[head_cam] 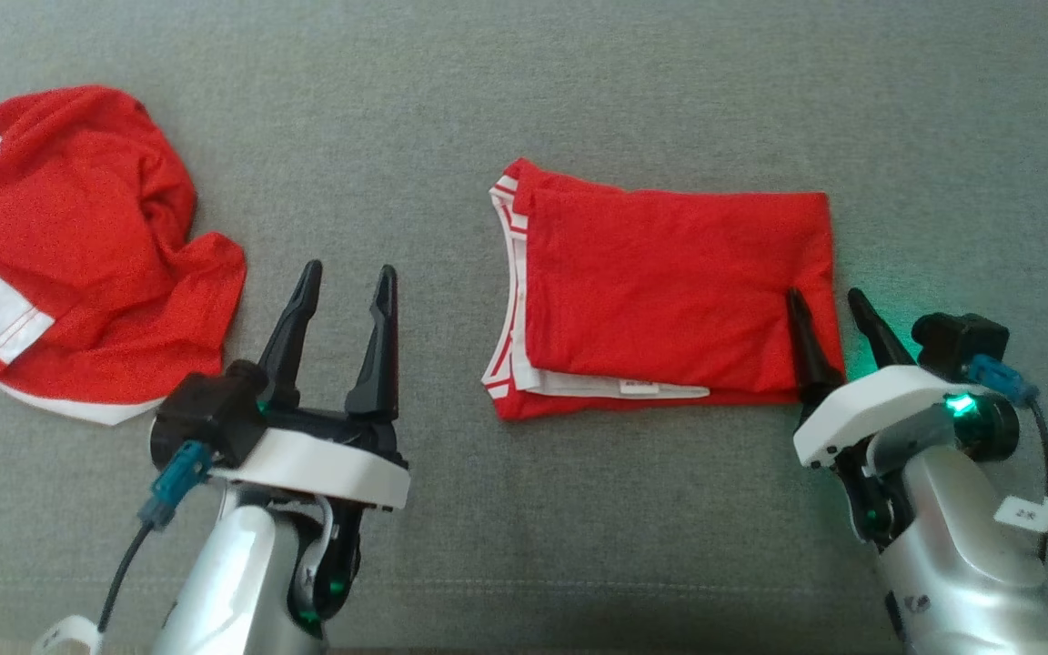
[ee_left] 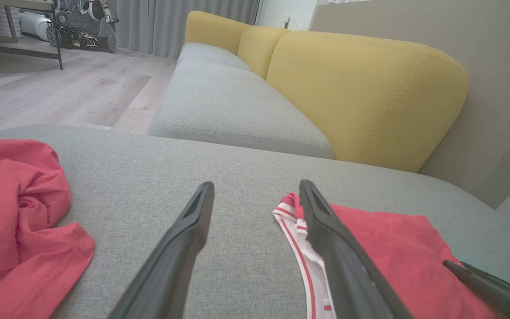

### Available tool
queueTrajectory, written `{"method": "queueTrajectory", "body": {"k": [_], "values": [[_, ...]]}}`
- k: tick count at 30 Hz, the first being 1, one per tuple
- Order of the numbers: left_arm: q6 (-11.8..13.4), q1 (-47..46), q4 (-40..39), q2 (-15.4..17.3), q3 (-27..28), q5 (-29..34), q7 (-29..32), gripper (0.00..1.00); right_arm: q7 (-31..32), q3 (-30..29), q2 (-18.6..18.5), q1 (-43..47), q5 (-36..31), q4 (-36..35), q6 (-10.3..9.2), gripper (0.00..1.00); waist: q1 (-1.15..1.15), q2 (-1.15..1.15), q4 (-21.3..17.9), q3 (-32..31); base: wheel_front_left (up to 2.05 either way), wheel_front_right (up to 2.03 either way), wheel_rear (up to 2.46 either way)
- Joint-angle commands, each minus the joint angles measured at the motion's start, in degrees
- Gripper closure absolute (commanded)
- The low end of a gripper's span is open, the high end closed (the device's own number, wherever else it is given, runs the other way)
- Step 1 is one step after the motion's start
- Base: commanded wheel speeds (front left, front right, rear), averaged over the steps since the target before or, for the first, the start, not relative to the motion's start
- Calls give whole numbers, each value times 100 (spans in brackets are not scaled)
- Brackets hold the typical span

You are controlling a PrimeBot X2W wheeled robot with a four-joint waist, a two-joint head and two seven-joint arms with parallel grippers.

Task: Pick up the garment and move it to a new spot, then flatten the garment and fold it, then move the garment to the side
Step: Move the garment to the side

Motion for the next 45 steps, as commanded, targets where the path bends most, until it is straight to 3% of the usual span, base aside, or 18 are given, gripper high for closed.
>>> {"method": "queueTrajectory", "body": {"k": [1,7,8,9,10,17,25,36,42,45], "values": [[-19,-233,-191,39,125,32,-30,0,44,184,-18,-167,139,-24,39,0,0,0,52,44,0,0,0],[5,-315,-182,39,103,15,-30,0,192,592,-184,-369,599,385,39,0,0,0,112,70,0,0,0],[7,-319,-180,39,107,16,-30,0,222,669,-203,-394,675,436,39,19,0,0,114,67,0,0,0],[9,-320,-177,39,112,17,-30,0,247,740,-222,-417,756,478,39,71,0,0,112,62,0,0,0],[10,-321,-174,39,117,18,-30,0,251,806,-248,-441,820,510,39,100,0,0,108,57,0,0,0],[20,-313,-159,39,158,17,-30,0,55,1074,-458,-595,941,647,39,100,0,0,56,2,0,0,0],[9,-300,-221,39,191,35,-30,0,-493,1307,-861,-985,321,715,39,100,0,0,-121,61,0,0,0],[-146,-533,-343,39,272,265,-30,0,-406,1459,-1857,-1801,-438,514,39,100,0,0,-630,466,0,0,0],[-221,-774,-451,39,198,317,-30,0,-181,1152,-2438,-2231,-403,379,39,100,0,0,-888,805,0,0,0],[-273,-910,-494,39,92,365,-30,0,34,596,-2539,-2431,-162,419,39,100,0,0,-989,1006,0,0,0]]}}
